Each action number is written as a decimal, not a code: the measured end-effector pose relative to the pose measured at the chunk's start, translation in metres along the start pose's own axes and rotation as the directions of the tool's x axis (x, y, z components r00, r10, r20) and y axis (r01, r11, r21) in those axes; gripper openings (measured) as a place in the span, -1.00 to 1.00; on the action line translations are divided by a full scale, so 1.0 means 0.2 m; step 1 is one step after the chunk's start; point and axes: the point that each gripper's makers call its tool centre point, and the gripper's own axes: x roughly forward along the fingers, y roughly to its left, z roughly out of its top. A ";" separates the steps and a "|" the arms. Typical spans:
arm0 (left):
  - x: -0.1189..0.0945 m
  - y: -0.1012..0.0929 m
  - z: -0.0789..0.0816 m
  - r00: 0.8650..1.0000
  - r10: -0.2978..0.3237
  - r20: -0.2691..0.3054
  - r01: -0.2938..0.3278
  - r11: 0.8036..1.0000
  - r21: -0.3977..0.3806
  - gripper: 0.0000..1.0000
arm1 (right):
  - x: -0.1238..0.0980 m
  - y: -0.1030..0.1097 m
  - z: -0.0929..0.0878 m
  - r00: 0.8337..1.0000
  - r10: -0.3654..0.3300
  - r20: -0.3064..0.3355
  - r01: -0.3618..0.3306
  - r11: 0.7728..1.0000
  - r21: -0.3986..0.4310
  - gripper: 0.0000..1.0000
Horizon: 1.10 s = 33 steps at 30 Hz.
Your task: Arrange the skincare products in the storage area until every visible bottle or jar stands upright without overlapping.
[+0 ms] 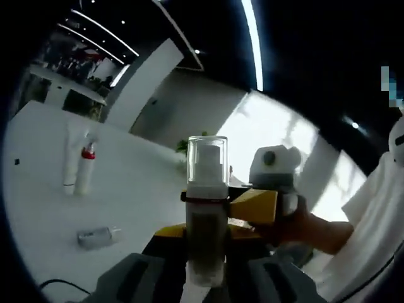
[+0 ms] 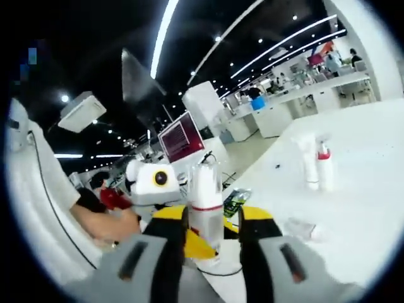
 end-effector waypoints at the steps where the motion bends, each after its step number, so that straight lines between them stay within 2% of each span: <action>1: 0.00 0.02 0.01 1.000 0.024 0.004 -0.024 1.000 0.013 -0.55 | 0.00 -0.01 0.00 0.999 -0.032 0.003 0.032 0.999 0.007 -0.35; 2: -0.01 0.06 0.02 0.996 0.091 0.006 -0.091 0.994 0.055 -0.55 | 0.00 -0.02 0.01 0.998 -0.058 0.003 0.058 0.998 0.009 -0.36; 4: 0.00 0.08 0.01 0.989 0.144 -0.020 -0.140 0.983 0.122 -0.55 | 0.00 -0.01 0.02 0.998 -0.060 0.011 0.060 0.998 0.004 -0.36; 7: 0.01 0.07 -0.01 0.985 0.171 -0.031 -0.164 0.974 0.154 -0.55 | 0.02 0.01 0.02 0.997 -0.074 0.000 0.074 0.997 0.002 -0.37; 8: 0.02 0.08 -0.02 0.980 0.197 -0.037 -0.188 0.966 0.179 -0.55 | 0.03 0.02 0.01 0.996 -0.083 -0.016 0.083 0.997 -0.013 -0.37; 13: 0.02 0.09 -0.03 0.969 0.244 -0.032 -0.230 0.945 0.235 -0.55 | 0.04 -0.04 -0.03 0.980 -0.185 -0.070 0.179 0.981 -0.078 -0.56; 15: 0.00 0.10 -0.03 0.963 0.269 -0.030 -0.252 0.930 0.267 -0.54 | 0.05 -0.01 -0.03 0.984 -0.158 -0.079 0.156 0.987 -0.030 -0.58; 18: -0.02 0.11 -0.05 0.957 0.288 -0.028 -0.267 0.915 0.302 -0.54 | 0.05 -0.01 -0.06 0.984 -0.152 -0.090 0.150 0.988 -0.027 -0.60; 19: -0.02 0.11 -0.06 0.953 0.303 -0.016 -0.281 0.902 0.328 -0.54 | 0.05 0.00 -0.07 0.984 -0.152 -0.089 0.150 0.988 -0.031 -0.60; 23: -0.05 0.14 -0.08 0.944 0.331 -0.011 -0.311 0.898 0.310 -0.53 | 0.08 0.01 -0.10 0.983 -0.153 -0.102 0.149 0.988 -0.043 -0.61; 26: -0.10 0.19 -0.12 0.935 0.356 -0.015 -0.341 0.907 0.247 -0.51 | 0.11 0.02 -0.12 0.983 -0.145 -0.117 0.139 0.989 -0.055 -0.62; 31: -0.22 0.31 -0.19 0.890 0.455 -0.025 -0.439 0.871 0.222 -0.26 | 0.16 -0.01 -0.10 0.981 -0.149 -0.125 0.140 0.987 -0.080 -0.62; 32: -0.25 0.33 -0.21 0.884 0.466 -0.031 -0.449 0.866 0.222 -0.23 | 0.17 -0.02 -0.09 0.981 -0.149 -0.127 0.139 0.987 -0.082 -0.62; 33: -0.28 0.35 -0.24 0.872 0.486 -0.057 -0.464 0.859 0.214 -0.19 | 0.18 -0.03 -0.08 0.981 -0.152 -0.122 0.142 0.986 -0.093 -0.62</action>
